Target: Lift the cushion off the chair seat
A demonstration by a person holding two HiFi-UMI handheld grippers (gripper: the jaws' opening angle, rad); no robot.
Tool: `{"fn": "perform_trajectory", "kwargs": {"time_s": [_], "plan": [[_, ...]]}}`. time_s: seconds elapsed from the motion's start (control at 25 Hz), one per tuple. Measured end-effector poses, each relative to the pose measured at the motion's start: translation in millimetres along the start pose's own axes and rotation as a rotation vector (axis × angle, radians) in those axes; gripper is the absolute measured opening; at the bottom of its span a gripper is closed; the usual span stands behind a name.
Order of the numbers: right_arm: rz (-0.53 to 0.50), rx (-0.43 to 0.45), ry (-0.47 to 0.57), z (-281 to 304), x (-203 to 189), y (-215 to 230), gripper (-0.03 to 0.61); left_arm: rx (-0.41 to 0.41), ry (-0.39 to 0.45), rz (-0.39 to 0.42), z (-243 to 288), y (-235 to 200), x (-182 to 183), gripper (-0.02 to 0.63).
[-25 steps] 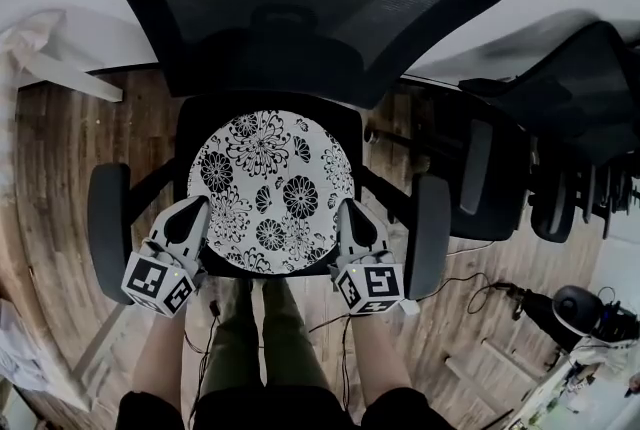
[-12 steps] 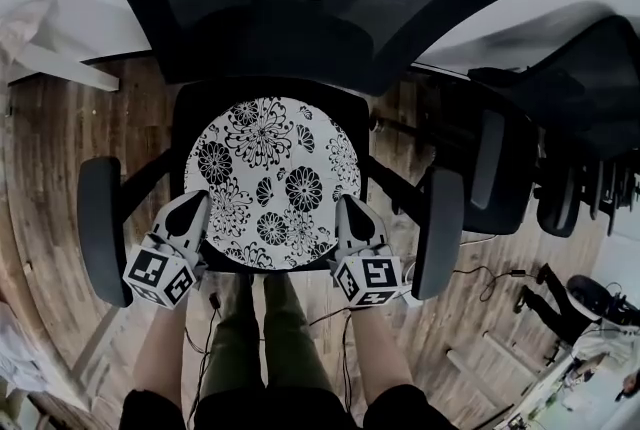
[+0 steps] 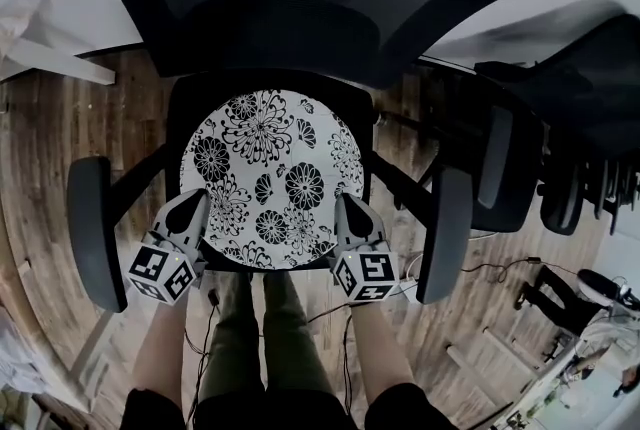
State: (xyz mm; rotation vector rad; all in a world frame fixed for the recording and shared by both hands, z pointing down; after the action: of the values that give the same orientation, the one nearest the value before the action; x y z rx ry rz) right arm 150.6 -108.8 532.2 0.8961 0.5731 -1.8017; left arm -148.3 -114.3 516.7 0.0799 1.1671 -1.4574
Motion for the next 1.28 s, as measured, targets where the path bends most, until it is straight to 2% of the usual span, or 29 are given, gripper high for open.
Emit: {"fn": "perform_trajectory", "kwargs": {"time_s": [0.84,1.28], "plan": [[-0.023,0.019,-0.070,18.6,-34.6,-2.0,0.017,0.065,-0.063,-0.044,15.7,-30.3,-34.3,0.011],[-0.019,-0.024,-0.084,22.8,-47.5,6.0,0.017,0.118,-0.100,-0.057,19.4,-43.7,-48.2,0.012]]}}
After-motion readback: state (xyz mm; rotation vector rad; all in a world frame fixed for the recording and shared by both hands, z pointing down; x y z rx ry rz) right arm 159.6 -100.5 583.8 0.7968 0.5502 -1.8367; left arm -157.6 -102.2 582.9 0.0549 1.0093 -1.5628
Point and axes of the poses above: the fingertips, and each gripper's own axes: z forward along the fingers, y to its right, x out of its top, the point moved 5 cm from there along -z, backward along the fingers, and after that the axes turned 12 degrees about -z, right-handed, at the moved point
